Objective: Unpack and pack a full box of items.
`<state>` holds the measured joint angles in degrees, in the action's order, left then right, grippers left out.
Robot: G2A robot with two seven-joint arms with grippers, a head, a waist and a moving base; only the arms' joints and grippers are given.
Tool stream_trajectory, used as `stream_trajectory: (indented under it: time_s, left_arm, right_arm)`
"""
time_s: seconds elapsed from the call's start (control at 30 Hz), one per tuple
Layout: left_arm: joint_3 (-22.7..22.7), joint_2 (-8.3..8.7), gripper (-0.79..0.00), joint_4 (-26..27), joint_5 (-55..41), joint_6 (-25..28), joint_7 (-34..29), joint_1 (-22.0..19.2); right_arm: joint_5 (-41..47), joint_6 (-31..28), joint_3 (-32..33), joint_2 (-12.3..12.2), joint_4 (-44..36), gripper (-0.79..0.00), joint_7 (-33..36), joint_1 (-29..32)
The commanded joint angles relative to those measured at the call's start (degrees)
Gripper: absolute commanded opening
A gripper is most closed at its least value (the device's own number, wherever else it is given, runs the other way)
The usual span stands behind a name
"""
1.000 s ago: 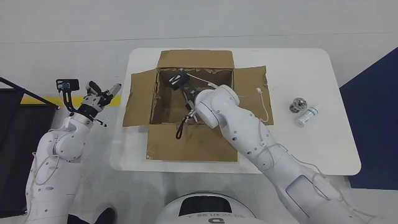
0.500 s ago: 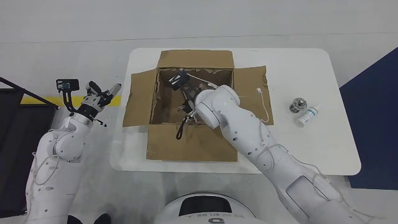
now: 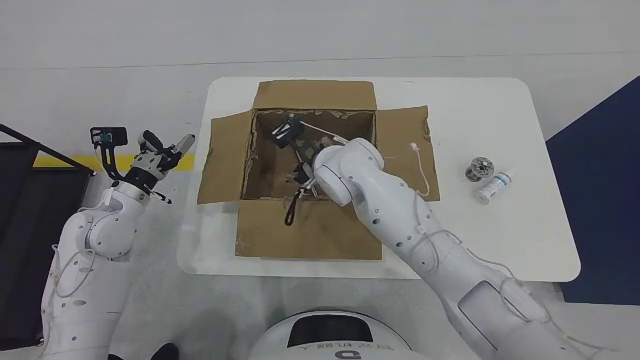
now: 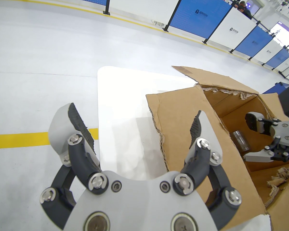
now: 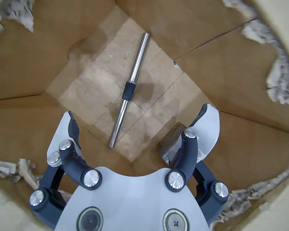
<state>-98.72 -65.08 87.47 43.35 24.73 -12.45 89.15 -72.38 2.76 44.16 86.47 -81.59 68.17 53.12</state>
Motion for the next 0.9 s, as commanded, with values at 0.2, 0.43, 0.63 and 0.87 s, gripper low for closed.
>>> stream_trajectory:
  time_s: [0.2, 0.43, 0.63, 0.87]
  left_arm:
    - [0.0, 0.0, 0.0, 0.0, 0.0, 0.0, 0.0, 0.0]
    - [0.0, 0.0, 0.0, 0.0, 0.0, 0.0, 0.0, 0.0]
    - [0.0, 0.0, 0.0, 0.0, 0.0, 0.0, 0.0, 0.0]
    - [0.0, 0.0, 0.0, 0.0, 0.0, 0.0, 0.0, 0.0]
  right_arm:
    - [7.17, 3.03, -3.92, 3.94, 15.13, -0.422, -2.23, -8.07]
    - [9.28, 6.25, -8.45, 7.61, 26.85, -0.409, -3.93, -12.16]
    - [11.77, 6.31, -9.43, 9.73, 33.18, -0.434, -6.17, -13.98]
    - [11.65, 7.87, -10.97, 11.74, 38.15, -0.493, -6.79, -15.13]
